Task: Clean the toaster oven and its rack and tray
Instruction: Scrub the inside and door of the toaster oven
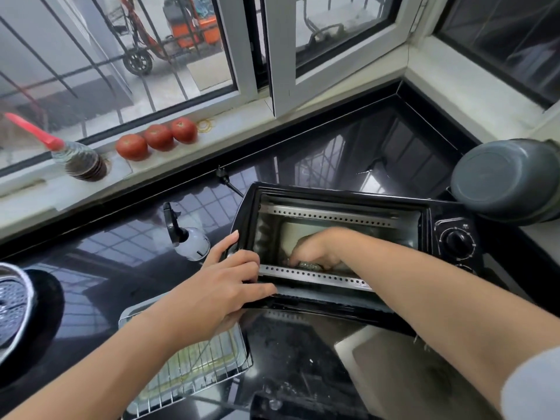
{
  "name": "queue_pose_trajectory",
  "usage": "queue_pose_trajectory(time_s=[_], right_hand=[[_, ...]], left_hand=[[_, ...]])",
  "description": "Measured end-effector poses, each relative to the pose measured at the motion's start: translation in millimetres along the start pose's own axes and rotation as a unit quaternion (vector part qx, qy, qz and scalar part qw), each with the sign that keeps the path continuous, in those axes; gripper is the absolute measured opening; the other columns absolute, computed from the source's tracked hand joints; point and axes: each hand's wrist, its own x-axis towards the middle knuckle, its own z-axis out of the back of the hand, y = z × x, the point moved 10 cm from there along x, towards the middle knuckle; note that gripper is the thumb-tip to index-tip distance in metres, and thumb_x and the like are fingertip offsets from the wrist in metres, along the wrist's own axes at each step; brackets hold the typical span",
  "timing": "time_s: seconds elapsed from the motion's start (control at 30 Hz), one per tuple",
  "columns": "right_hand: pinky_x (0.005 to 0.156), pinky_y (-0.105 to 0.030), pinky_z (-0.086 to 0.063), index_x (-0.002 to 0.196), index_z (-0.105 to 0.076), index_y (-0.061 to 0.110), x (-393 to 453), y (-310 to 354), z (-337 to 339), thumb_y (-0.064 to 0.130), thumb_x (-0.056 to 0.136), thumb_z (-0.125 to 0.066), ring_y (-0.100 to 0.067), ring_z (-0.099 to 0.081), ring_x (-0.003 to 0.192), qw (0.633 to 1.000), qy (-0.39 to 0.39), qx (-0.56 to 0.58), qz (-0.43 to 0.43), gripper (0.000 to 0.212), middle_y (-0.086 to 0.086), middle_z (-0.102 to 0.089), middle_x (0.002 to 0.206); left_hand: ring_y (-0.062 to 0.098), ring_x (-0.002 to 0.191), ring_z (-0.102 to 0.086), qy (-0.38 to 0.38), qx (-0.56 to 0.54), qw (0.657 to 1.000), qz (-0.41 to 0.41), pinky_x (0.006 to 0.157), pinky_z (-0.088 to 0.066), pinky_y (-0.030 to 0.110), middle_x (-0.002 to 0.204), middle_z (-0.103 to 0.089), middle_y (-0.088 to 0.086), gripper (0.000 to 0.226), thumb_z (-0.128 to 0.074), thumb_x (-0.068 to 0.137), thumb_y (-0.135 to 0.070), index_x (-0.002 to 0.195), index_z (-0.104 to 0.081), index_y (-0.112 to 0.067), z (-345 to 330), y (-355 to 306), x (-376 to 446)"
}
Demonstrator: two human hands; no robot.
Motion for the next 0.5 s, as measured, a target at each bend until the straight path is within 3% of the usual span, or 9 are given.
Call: queue_pose_trajectory(time_s=[0.1,0.23,0.27,0.37,0.5], right_hand=[[0.11,-0.043,-0.04,0.158,-0.01,0.008,-20,-17,21,0.024,0.104,-0.044,-0.039,-0.027,0.146,0.985,-0.042,-0.151,-0.076,0.066,-0.017,-0.007,0.165],[0.111,-0.038,-0.036,0.155,-0.019,0.002,-32,7,22,0.018,0.108,-0.033,-0.035,-0.031,0.145,0.969,-0.09,-0.228,-0.03,0.052,-0.016,-0.015,0.164],[0.112,-0.039,-0.037,0.155,-0.022,0.005,-27,17,12,0.018,0.107,-0.034,-0.034,-0.033,0.144,0.975,-0.075,-0.207,-0.011,0.051,-0.014,-0.018,0.164],[0.113,-0.045,-0.036,0.148,-0.04,0.011,-2,40,-7,0.016,0.102,-0.044,-0.029,-0.04,0.138,0.996,-0.058,0.006,0.074,0.047,-0.011,-0.037,0.156],[0.106,-0.047,-0.046,0.134,-0.055,0.011,-1,38,-23,0.03,0.103,-0.042,-0.028,-0.06,0.119,0.996,-0.016,0.023,0.09,0.039,-0.011,-0.06,0.135]], left_hand=[[0.017,0.125,-0.049,0.005,0.0,1.0,0.0,0.125,-0.012,0.059,0.098,-0.05,-0.011,0.058,-0.078,0.078,-0.019,0.13,-0.061,-0.038,3,-3,0],[0.017,0.125,-0.049,0.002,-0.008,1.0,0.001,0.126,-0.008,0.058,0.098,-0.049,-0.011,0.059,-0.078,0.076,-0.021,0.129,-0.059,-0.037,1,-2,-1],[0.017,0.125,-0.049,0.0,-0.008,1.0,0.002,0.126,-0.007,0.058,0.098,-0.048,-0.011,0.059,-0.077,0.076,-0.02,0.129,-0.059,-0.038,0,-1,0],[0.017,0.124,-0.05,-0.011,-0.008,1.0,0.003,0.126,-0.009,0.058,0.096,-0.047,-0.012,0.056,-0.079,0.076,-0.021,0.127,-0.061,-0.038,-3,0,0],[0.016,0.125,-0.049,-0.007,-0.007,1.0,0.004,0.126,-0.009,0.058,0.097,-0.045,-0.013,0.054,-0.077,0.078,-0.022,0.126,-0.06,-0.04,-5,1,0]])
